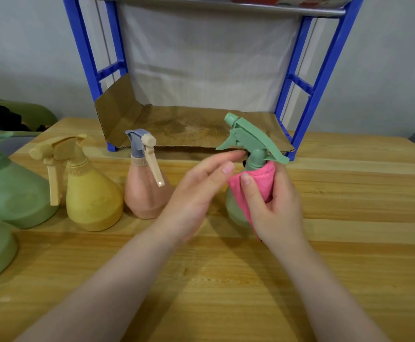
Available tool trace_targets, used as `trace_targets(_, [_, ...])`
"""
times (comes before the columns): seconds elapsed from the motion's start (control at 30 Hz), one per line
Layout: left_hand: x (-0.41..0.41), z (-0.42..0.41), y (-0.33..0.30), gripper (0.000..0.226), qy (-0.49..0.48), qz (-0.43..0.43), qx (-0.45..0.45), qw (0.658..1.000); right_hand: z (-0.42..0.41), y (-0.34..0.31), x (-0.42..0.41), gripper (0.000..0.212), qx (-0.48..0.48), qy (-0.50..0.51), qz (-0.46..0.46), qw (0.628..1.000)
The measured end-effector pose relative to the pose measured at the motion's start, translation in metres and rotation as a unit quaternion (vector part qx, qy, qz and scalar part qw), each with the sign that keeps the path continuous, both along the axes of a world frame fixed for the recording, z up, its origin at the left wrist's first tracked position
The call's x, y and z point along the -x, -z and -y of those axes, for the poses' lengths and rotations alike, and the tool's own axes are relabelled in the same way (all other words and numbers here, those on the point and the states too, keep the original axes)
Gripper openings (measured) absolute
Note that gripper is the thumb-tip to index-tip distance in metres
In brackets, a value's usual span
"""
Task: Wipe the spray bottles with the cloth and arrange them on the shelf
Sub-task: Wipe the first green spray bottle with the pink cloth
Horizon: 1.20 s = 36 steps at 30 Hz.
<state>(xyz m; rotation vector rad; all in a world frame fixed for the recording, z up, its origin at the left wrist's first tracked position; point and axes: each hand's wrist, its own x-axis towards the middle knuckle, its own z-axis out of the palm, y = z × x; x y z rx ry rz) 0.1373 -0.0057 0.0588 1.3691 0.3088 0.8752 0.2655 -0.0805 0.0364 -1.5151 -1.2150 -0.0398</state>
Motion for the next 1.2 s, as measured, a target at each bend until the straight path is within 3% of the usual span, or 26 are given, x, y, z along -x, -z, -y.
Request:
trace_targets(0.1, [-0.007,0.011,0.004,0.038,-0.005,0.022,-0.009,1.000,-0.002,0.004,0.004,0.045,0.025,0.028,0.075,0.997])
trace_targets(0.17, [-0.009,0.015,0.007,0.036,-0.022,0.024,-0.018,0.999,-0.004,0.005,0.008,0.043,0.039,0.003,0.115,0.993])
trace_targets(0.43, [-0.005,0.013,0.001,0.027,-0.067,0.095,0.072,0.991,-0.010,0.007,0.011,0.056,0.054,-0.065,0.127,0.988])
trace_targets(0.57, [-0.003,0.008,-0.005,0.024,-0.070,0.146,0.080,0.984,-0.008,0.016,0.006,0.055,0.023,-0.078,0.052,0.995])
trace_targets(0.7, [0.001,0.001,-0.009,0.019,-0.079,0.190,0.083,0.975,-0.009,0.022,0.006,0.072,-0.007,-0.089,-0.062,0.994])
trace_targets(0.87, [-0.001,0.005,-0.005,0.021,-0.061,0.158,0.051,0.984,-0.009,0.017,0.001,0.047,0.031,-0.088,-0.188,0.978])
trace_targets(1.07, [0.000,0.000,-0.006,0.025,-0.067,0.151,0.089,0.982,-0.006,0.011,0.004,0.035,0.025,-0.125,-0.072,0.989])
trace_targets(1.2, [0.001,0.004,-0.002,0.022,-0.045,0.102,0.023,0.993,-0.002,0.005,0.006,0.034,0.028,-0.129,0.014,0.991])
